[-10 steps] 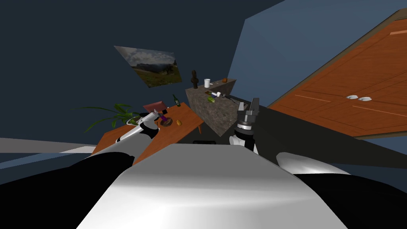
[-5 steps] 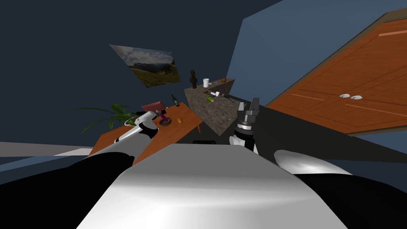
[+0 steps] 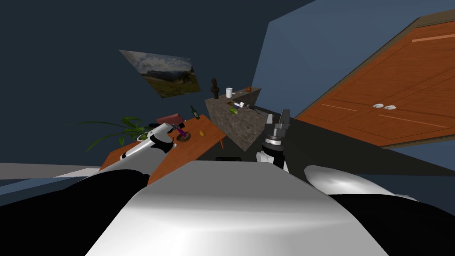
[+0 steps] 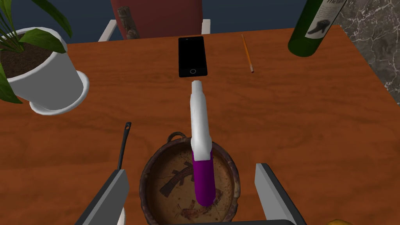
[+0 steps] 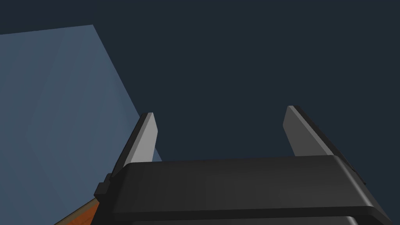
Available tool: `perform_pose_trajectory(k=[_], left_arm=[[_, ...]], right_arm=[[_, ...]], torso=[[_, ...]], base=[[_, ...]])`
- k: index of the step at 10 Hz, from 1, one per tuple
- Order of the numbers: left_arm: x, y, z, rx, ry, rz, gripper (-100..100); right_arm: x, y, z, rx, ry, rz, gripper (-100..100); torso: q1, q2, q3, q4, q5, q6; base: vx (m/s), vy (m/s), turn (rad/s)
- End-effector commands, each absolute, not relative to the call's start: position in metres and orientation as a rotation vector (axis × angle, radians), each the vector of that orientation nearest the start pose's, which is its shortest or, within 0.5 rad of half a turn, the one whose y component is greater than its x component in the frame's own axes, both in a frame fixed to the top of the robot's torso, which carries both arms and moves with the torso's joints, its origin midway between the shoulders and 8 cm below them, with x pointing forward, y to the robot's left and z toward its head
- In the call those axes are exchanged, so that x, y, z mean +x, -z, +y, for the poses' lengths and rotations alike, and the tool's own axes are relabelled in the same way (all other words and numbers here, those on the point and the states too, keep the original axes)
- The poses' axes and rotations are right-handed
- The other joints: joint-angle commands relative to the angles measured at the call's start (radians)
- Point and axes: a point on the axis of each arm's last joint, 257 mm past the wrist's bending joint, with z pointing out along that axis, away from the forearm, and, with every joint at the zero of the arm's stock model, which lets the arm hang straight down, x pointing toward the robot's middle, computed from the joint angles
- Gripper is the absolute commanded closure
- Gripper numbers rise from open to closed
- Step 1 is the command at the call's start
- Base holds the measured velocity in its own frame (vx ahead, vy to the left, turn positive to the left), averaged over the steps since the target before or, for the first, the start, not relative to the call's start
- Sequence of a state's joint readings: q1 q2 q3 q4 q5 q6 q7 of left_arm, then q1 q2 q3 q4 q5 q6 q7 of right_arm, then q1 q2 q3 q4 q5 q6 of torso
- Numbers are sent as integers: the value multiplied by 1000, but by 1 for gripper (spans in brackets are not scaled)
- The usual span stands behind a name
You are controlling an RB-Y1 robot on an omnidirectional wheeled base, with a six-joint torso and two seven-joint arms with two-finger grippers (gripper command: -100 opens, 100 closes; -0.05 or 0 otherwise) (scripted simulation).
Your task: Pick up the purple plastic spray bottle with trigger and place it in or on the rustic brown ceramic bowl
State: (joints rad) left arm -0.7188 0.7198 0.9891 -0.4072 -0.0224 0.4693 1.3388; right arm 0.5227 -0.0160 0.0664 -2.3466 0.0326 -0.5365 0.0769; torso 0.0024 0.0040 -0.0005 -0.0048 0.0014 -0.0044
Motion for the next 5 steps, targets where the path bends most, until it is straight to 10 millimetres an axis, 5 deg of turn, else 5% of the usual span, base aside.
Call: perform_pose_trajectory(k=[1, 3, 4, 5], left_arm=[[494, 257, 726, -2356, 1197, -926, -100], [493, 251, 731, -2349, 1198, -932, -100], [492, 250, 731, -2351, 1196, -933, 0], [492, 250, 731, -2351, 1196, -933, 0]], right_arm=[[325, -52, -251, 541, -1288, 602, 0], [325, -52, -251, 541, -1288, 602, 0], [325, -52, -251, 541, -1288, 602, 0], [325, -52, -251, 541, -1288, 602, 0]], torso=[[0, 0, 0, 0, 0, 0], [0, 0, 0, 0, 0, 0], [0, 0, 0, 0, 0, 0], [1, -1, -1, 0, 0, 0]], base=[[-15, -8, -30], [-23, -15, -66], [0, 0, 0], [0, 0, 0]])
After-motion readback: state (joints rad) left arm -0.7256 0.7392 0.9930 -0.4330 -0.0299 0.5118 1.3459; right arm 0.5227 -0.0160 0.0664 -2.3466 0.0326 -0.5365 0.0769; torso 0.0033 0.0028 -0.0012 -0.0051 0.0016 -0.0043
